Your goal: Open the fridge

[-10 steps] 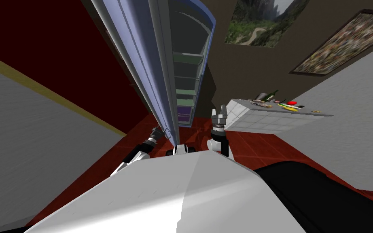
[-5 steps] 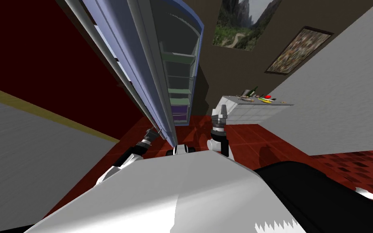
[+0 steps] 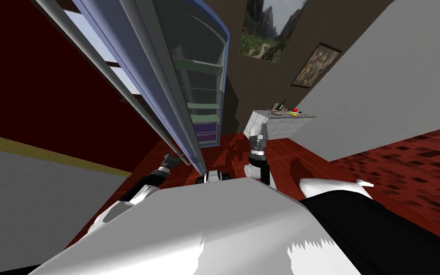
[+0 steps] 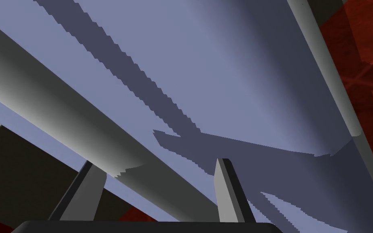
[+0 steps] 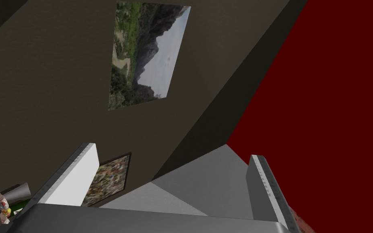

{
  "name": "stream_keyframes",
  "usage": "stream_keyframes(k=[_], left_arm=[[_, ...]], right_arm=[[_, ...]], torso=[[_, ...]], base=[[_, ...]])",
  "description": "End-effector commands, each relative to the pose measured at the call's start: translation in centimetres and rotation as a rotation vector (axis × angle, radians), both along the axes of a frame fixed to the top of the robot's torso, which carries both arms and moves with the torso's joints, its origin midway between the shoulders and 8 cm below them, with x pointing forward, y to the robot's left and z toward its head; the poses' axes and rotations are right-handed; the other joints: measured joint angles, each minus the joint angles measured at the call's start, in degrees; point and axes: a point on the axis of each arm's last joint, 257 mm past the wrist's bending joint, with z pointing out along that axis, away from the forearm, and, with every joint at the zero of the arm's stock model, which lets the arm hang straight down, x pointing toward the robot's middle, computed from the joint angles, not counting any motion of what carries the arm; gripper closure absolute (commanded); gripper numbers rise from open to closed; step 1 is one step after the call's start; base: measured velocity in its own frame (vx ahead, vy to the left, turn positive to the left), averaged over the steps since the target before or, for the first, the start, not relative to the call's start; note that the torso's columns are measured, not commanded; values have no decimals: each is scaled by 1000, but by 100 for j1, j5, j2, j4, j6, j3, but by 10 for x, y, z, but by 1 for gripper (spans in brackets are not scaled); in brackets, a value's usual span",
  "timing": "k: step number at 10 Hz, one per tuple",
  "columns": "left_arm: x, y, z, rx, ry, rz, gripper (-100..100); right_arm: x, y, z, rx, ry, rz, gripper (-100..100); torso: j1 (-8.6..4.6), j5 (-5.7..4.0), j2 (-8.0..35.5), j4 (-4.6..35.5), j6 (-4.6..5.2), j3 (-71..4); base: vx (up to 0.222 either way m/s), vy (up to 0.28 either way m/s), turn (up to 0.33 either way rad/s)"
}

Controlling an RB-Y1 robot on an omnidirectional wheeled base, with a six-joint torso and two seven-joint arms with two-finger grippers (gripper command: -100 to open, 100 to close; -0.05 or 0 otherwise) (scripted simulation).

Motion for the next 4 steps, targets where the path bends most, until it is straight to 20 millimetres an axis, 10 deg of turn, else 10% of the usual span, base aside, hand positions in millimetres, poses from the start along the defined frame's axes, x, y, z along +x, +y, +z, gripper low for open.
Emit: stream_keyframes(k=[1,2,3,4], left_arm=[[-4,36,-8,1,17,34,100],[-4,39,-5,25,15,22,100],[-2,37,11,14,5,9,-100],[-2,37,17,14,5,2,-100]], right_arm=[[0,0,0,0,0,0,0],[0,0,0,0,0,0,0],[0,0,0,0,0,0,0],[0,0,0,0,0,0,0]], torso=[[-26,-6,-14,-5,-4,-7],[-15,-5,-21,-1,26,-13],[-5,-14,-10,9,7,-14],[-31,-24,-18,17,3,-19]], base=[[-112,68,-344],[-135,88,-267],[-37,31,94],[40,-38,156]])
